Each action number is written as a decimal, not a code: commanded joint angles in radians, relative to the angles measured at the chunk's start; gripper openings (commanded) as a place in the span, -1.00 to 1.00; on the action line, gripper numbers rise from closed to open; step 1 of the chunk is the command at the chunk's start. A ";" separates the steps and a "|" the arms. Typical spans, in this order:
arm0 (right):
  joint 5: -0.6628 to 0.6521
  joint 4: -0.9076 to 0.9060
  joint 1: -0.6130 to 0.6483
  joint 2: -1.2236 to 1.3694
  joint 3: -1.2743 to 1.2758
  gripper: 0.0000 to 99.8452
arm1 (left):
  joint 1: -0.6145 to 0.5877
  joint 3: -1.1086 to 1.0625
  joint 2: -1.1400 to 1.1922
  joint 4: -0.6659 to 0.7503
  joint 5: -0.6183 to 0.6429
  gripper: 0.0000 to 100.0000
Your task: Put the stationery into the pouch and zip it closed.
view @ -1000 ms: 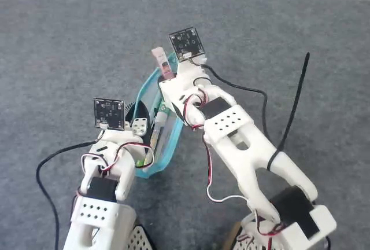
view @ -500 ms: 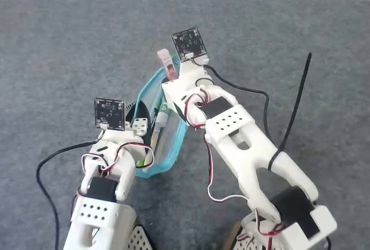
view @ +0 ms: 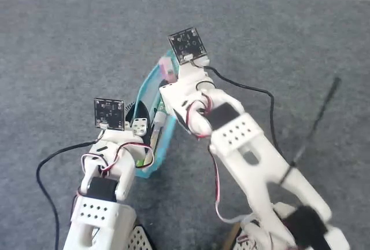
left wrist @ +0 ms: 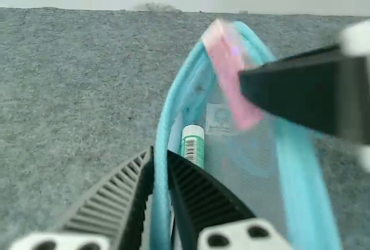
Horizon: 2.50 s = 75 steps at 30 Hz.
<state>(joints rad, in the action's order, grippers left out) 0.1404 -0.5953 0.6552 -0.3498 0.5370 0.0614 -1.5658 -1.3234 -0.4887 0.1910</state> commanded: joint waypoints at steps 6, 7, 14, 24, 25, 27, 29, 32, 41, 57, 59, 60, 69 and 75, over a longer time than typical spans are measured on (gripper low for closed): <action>-0.104 -0.027 0.061 -0.237 0.075 -0.76 | -0.003 -0.018 0.003 0.008 -0.009 -0.98; -0.104 -0.030 0.044 -0.242 0.075 -0.76 | -0.003 -0.018 0.003 0.008 -0.009 -0.98; -0.107 -0.025 -0.180 -0.134 0.066 -0.76 | -0.006 -0.018 0.003 0.008 -0.009 -0.98; -0.215 -0.025 -0.229 0.225 -0.150 -0.62 | -0.002 -0.019 0.003 0.008 -0.009 -0.98; -0.218 -0.030 -0.220 0.254 -0.173 -0.57 | -0.002 -0.021 0.003 0.008 -0.009 -0.98; -0.219 -0.033 -0.205 0.311 -0.207 -0.50 | 0.000 -0.021 0.003 0.008 -0.009 -0.98; -0.221 -0.031 -0.196 0.363 -0.232 -0.49 | 0.000 -0.021 0.003 0.008 -0.009 -0.98; -0.258 -0.028 -0.189 0.433 -0.267 -0.53 | 0.002 -0.018 0.003 0.008 -0.009 -0.98; -0.318 -0.035 -0.166 0.535 -0.322 -0.60 | 0.002 -0.016 0.003 0.008 -0.009 -0.98; -0.327 -0.047 -0.114 0.624 -0.348 -0.61 | 0.002 -0.021 0.003 0.005 -0.009 -0.98; -0.325 -0.097 -0.154 0.667 -0.414 -0.73 | -0.002 -0.021 0.003 0.003 -0.009 -0.98; -0.321 -0.122 -0.177 0.677 -0.445 -0.82 | -0.003 -0.021 0.003 0.003 -0.009 -0.98; -0.269 -0.166 -0.246 0.593 -0.532 -0.98 | 0.000 -0.021 0.009 0.002 -0.009 -0.98; -0.265 -0.165 -0.249 0.367 -0.534 -0.98 | 0.006 -0.015 0.011 -0.035 -0.009 -0.98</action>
<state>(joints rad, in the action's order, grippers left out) -0.1450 -0.7564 0.4189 0.1903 0.0690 0.0522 -1.5673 -1.3234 -0.4902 0.1895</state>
